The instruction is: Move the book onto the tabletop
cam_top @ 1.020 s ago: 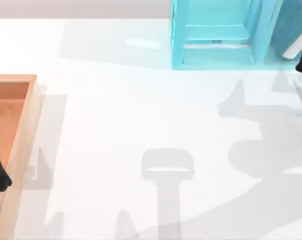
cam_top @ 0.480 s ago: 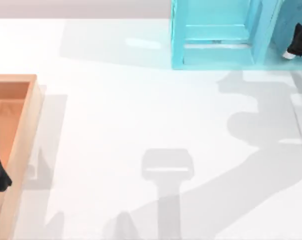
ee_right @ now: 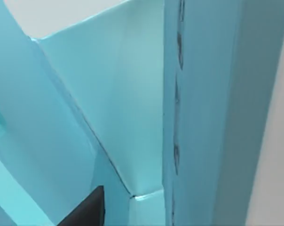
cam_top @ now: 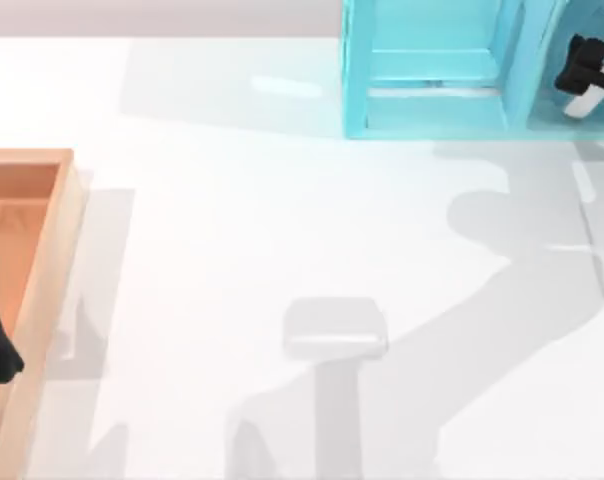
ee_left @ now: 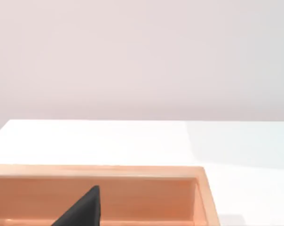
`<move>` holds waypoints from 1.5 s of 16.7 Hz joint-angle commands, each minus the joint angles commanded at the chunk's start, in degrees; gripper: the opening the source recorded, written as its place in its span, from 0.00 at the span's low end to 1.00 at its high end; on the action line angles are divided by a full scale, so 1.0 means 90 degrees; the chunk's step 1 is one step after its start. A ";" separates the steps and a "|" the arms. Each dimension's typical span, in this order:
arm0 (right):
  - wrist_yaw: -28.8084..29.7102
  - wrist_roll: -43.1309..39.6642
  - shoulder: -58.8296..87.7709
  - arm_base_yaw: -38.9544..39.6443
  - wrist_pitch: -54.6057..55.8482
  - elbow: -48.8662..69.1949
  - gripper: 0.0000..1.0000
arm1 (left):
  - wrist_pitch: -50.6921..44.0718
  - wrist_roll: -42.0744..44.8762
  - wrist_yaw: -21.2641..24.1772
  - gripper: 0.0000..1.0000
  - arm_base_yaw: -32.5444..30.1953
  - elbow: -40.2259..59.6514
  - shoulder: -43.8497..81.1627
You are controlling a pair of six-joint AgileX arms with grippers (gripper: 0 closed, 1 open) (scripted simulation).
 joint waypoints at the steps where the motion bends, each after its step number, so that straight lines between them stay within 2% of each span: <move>1: 0.0000 0.0000 0.0000 0.0000 0.0000 0.0000 1.00 | 0.0000 0.0000 0.0000 1.00 0.0000 0.0000 0.0000; 2: 0.0000 0.0000 0.0000 0.0000 0.0000 0.0000 1.00 | 0.0000 0.0000 0.0000 1.00 0.0000 0.0000 0.0000; 15: 0.0000 0.0000 0.0000 0.0000 0.0000 0.0000 0.02 | 0.0000 0.0000 0.0000 1.00 0.0000 0.0000 0.0000; 25: -0.0003 0.0039 0.0033 0.0039 -0.0014 -0.0049 0.00 | 0.0000 0.0000 0.0000 1.00 0.0000 0.0000 0.0000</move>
